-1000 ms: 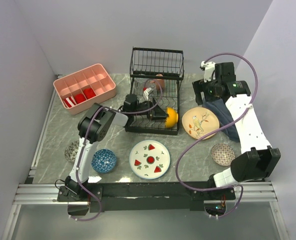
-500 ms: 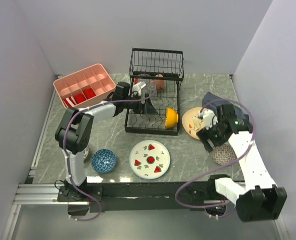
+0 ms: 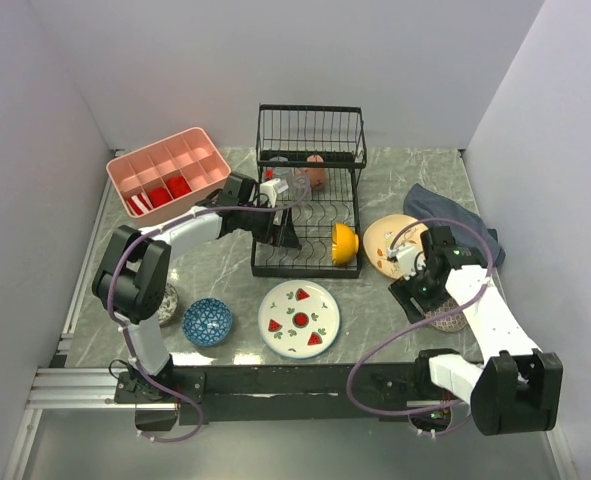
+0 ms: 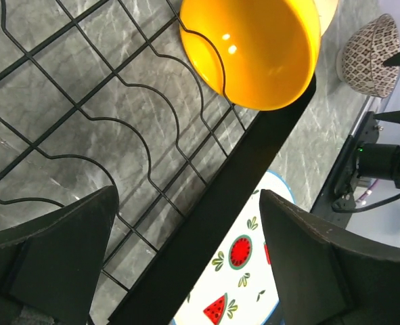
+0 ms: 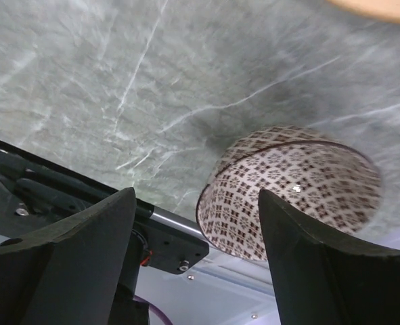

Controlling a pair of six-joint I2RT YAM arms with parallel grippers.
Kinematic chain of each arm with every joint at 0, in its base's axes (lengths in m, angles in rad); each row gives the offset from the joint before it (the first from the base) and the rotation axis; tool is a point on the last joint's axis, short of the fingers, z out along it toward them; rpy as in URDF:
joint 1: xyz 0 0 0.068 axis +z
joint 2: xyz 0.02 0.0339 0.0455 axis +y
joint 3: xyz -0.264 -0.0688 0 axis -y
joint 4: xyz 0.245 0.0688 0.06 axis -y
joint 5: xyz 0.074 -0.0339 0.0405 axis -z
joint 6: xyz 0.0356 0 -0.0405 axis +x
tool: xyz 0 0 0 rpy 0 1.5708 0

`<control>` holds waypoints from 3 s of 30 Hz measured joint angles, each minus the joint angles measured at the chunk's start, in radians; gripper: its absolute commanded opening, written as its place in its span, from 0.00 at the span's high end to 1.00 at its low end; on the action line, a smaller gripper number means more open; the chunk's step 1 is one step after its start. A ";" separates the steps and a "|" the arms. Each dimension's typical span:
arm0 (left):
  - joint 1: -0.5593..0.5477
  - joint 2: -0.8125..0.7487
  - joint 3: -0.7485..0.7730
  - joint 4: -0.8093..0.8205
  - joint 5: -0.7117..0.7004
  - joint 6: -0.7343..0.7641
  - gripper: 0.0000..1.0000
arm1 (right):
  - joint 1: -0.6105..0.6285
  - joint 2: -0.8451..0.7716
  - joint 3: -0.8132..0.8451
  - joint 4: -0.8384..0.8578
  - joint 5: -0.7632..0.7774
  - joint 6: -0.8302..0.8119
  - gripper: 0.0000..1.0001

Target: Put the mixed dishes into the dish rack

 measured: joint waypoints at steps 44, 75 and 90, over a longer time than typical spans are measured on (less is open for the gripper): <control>-0.036 0.092 0.111 -0.051 -0.208 0.426 0.17 | 0.336 -0.022 -0.074 0.052 -0.036 -0.171 0.87; -0.071 0.025 0.150 -0.108 -0.112 0.694 0.11 | 0.408 -0.096 -0.085 0.066 -0.115 -0.202 0.93; -0.130 -0.246 0.082 -0.114 0.003 0.667 0.11 | 0.650 -0.127 -0.172 0.171 -0.109 -0.269 0.22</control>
